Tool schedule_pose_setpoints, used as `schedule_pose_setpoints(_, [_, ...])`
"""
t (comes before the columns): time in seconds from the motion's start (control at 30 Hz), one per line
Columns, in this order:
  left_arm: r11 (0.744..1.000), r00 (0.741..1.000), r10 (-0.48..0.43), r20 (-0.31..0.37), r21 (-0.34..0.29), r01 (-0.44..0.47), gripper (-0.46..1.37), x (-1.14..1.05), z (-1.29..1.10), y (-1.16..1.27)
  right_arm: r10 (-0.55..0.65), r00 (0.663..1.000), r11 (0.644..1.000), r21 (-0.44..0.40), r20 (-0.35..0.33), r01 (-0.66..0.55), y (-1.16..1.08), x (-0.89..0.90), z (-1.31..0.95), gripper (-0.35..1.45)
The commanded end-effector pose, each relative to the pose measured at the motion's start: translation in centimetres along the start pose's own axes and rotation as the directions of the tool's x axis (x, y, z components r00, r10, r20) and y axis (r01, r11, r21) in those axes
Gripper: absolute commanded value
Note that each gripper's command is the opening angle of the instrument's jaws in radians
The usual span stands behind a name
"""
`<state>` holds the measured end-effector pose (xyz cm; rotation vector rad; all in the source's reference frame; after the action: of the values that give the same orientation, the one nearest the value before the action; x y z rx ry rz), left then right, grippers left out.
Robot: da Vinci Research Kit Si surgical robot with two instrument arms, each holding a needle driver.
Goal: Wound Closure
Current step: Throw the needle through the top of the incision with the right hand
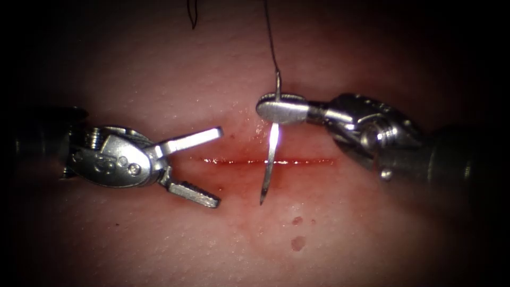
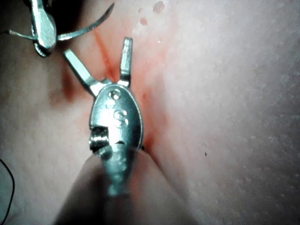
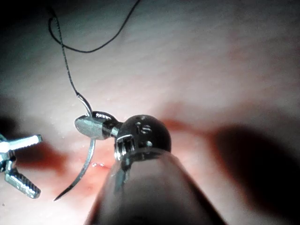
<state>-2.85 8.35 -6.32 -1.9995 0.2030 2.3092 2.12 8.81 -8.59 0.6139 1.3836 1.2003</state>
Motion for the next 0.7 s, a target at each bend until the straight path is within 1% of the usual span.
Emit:
schedule_pose_setpoints(0.03, [1.000,1.000,-0.001,0.000,-0.001,0.001,0.61,0.00,0.00,0.00,0.001,1.000,1.000,-0.009,-0.001,-0.001,0.00,0.00,0.00,-0.35])
schedule_pose_setpoints(0.7, [1.000,1.000,-0.001,-0.002,-0.003,0.001,0.61,0.01,-0.01,0.01,-0.009,1.000,1.000,-0.011,0.002,0.009,-0.03,0.01,0.00,-0.35])
